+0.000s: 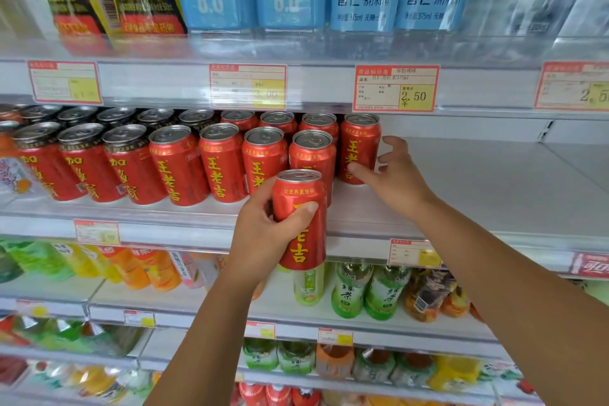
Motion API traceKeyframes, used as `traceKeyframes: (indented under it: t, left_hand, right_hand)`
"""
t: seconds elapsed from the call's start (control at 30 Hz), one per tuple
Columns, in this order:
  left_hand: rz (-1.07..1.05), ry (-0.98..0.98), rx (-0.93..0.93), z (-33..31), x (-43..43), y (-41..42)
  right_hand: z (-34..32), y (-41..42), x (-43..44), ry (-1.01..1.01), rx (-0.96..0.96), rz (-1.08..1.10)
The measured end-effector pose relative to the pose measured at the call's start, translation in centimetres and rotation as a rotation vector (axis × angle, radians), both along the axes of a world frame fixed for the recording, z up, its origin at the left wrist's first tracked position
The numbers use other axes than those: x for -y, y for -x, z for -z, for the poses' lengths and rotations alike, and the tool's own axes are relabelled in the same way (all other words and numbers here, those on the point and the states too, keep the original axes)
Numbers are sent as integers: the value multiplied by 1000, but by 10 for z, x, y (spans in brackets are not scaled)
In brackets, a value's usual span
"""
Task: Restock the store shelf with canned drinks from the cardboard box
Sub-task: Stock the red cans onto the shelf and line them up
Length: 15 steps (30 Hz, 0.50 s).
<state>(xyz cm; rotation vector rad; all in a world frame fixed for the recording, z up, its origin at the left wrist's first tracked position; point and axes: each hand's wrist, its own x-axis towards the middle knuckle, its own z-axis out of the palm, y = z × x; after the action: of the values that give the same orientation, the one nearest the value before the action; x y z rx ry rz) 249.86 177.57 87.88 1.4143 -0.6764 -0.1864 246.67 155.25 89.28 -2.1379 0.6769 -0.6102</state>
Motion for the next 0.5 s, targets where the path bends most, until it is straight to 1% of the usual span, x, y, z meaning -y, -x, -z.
traceKeyframes:
  t: [0.03, 0.1, 0.13, 0.17, 0.27, 0.33, 0.43, 0.5]
  left_hand:
    - [14, 6, -12, -2, -1, 1]
    - [35, 28, -41, -6, -2, 2]
    - [44, 39, -57, -8, -3, 3]
    - [58, 48, -72, -10, -3, 3]
    - [115, 53, -78, -14, 2, 8]
    - [133, 60, -51, -18, 10, 14]
    - [147, 61, -7, -22, 21, 23]
    - [155, 26, 36, -20, 23, 22]
  right_hand:
    - [-1, 11, -5, 21, 21, 16]
    - [-6, 37, -19, 54, 153, 12]
    - [-9, 51, -28, 30, 207, -25]
    - [-10, 65, -36, -7, 222, -86]
    - [-11, 96, -65, -87, 100, -340]
    - [-10, 100, -81, -114, 74, -433]
    - [-5, 95, -86, -90, 146, -355]
    - [-3, 94, -83, -87, 185, -290]
